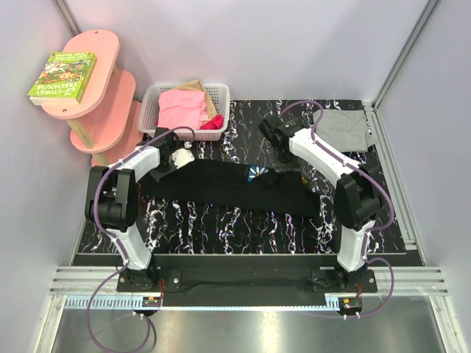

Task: Fold and stack the t-shirts
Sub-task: Fold the other side of the tshirt into a rectangle

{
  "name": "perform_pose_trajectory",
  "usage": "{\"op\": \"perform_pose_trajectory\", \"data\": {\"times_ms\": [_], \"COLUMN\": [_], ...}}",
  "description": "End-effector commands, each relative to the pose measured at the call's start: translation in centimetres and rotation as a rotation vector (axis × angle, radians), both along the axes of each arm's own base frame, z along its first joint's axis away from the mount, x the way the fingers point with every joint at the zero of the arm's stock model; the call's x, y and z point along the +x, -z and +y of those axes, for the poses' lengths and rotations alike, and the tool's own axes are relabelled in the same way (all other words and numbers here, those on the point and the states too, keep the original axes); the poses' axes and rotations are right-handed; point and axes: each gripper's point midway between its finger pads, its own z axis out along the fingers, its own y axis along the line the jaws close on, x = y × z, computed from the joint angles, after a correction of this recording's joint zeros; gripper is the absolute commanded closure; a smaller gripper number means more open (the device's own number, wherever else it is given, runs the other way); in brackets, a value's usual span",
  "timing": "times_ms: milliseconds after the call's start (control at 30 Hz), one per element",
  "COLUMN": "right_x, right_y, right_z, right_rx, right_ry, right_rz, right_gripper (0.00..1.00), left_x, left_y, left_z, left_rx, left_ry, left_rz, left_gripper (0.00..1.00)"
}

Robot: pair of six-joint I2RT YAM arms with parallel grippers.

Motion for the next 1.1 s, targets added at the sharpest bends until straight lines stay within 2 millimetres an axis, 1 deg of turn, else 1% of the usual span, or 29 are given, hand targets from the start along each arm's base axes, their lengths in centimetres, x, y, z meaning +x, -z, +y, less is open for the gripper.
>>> {"op": "perform_pose_trajectory", "data": {"times_ms": [0,67,100,133,167,200,267,300,333,367,400,433,500,533,600,633,667,700,733,767,800,833,867,900,933,967,1000,1033,1067], "right_x": [3.4,4.6,4.9,5.2,5.9,6.1,6.6,6.8,7.0,7.3,7.2,7.6,8.0,8.8,9.4,10.0,10.2,10.4,10.9,11.1,11.0,11.1,10.5,10.2,8.7,7.6,6.6,4.9,4.4], "right_y": [-0.2,-0.3,0.5,0.6,0.4,1.1,1.1,1.7,1.5,1.9,2.0,1.6,0.7,-0.6,-2.5,-3.9,-5.0,-5.6,-6.5,-6.7,-6.8,-7.4,-7.5,-7.7,-6.1,-7.8,-5.7,-5.8,-7.5], "right_z": [0.5,0.4,0.3,-0.1,0.0,-0.2,-0.1,-0.2,-0.4,-0.8,-1.1,-1.2,-2.1,-2.1,-2.9,-2.8,-3.2,-3.4,-4.1,-4.5,-5.2,-5.1,-4.1,-2.9,-0.3,1.2,2.7,5.7,7.0], "right_rx": [0.014,0.016,0.003,-0.005,-0.003,-0.012,0.007,-0.007,-0.022,-0.05,-0.068,-0.077,-0.121,-0.121,-0.147,-0.137,-0.149,-0.156,-0.191,-0.213,-0.234,-0.222,-0.149,-0.079,0.061,0.183,0.279,0.456,0.565], "right_ry": [0.013,0.022,0.019,0.028,0.029,0.032,0.032,0.029,0.033,0.037,0.04,0.047,0.058,0.062,0.076,0.082,0.085,0.085,0.096,0.103,0.112,0.125,0.131,0.118,0.072,0.051,0.03,-0.026,-0.034], "right_rz": [-0.045,-0.055,-0.038,-0.03,-0.042,-0.027,-0.017,-0.007,-0.011,-0.008,0.002,-0.012,-0.032,-0.071,-0.116,-0.154,-0.182,-0.198,-0.232,-0.242,-0.228,-0.238,-0.215,-0.21,-0.123,-0.14,-0.102,-0.042,-0.084], "right_gripper": [1.0,1.0,0.99,0.97,0.92,0.81,0.71,0.49,0.38,0.26,0.07,0.01,0.0,0.0,0.0,0.0,0.0,0.0,0.0,0.0,0.0,0.0,0.0,0.0,0.0,0.0,0.0,0.0,0.0], "left_x": [2.7,3.0,3.3,3.5,3.6,3.9,4.3,4.5,4.6,4.7,4.7,4.7,4.8,4.7,4.5,4.3,3.9,3.7,3.4,2.6,2.0,1.5,0.4,-0.3,-1.2,-1.7,-2.0,-2.5,-2.6], "left_y": [-0.9,-0.7,-0.8,-1.0,-1.3,-1.6,-2.5,-2.9,-3.5,-3.9,-4.3,-5.2,-6.5,-8.0,-9.7,-11.5,-12.6,-13.4,-15.2,-15.4,-16.3,-16.4,-15.8,-16.1,-14.8,-14.0,-13.2,-11.9,-11.2], "left_z": [1.1,1.2,1.2,1.2,1.3,1.3,1.3,1.3,1.5,1.6,1.7,2.1,2.6,2.8,3.0,2.9,2.7,2.4,2.2,2.0,1.6,0.9,0.3,-0.5,-1.7,-2.5,-3.2,-3.8,-4.1], "left_rx": [0.051,0.058,0.058,0.06,0.064,0.063,0.061,0.058,0.06,0.066,0.071,0.089,0.109,0.118,0.118,0.104,0.089,0.068,0.05,0.036,0.01,-0.006,-0.022,-0.047,-0.059,-0.074,-0.091,-0.1,-0.124], "left_ry": [-0.011,-0.018,-0.02,-0.022,-0.023,-0.028,-0.033,-0.035,-0.039,-0.046,-0.05,-0.06,-0.074,-0.082,-0.085,-0.089,-0.096,-0.093,-0.092,-0.096,-0.092,-0.081,-0.08,-0.063,-0.032,-0.022,-0.008,0.003,-0.016], "left_rz": [-0.078,-0.082,-0.093,-0.106,-0.12,-0.137,-0.174,-0.191,-0.21,-0.222,-0.232,-0.251,-0.282,-0.316,-0.352,-0.395,-0.408,-0.422,-0.459,-0.443,-0.46,-0.454,-0.417,-0.422,-0.387,-0.369,-0.351,-0.317,-0.301], "left_gripper": [0.81,0.76,0.72,0.65,0.62,0.6,0.59,0.58,0.57,0.57,0.57,0.57,0.57,0.57,0.56,0.55,0.51,0.5,0.49,0.49,0.48,0.48,0.48,0.47,0.47,0.47,0.47,0.47,0.47]}}
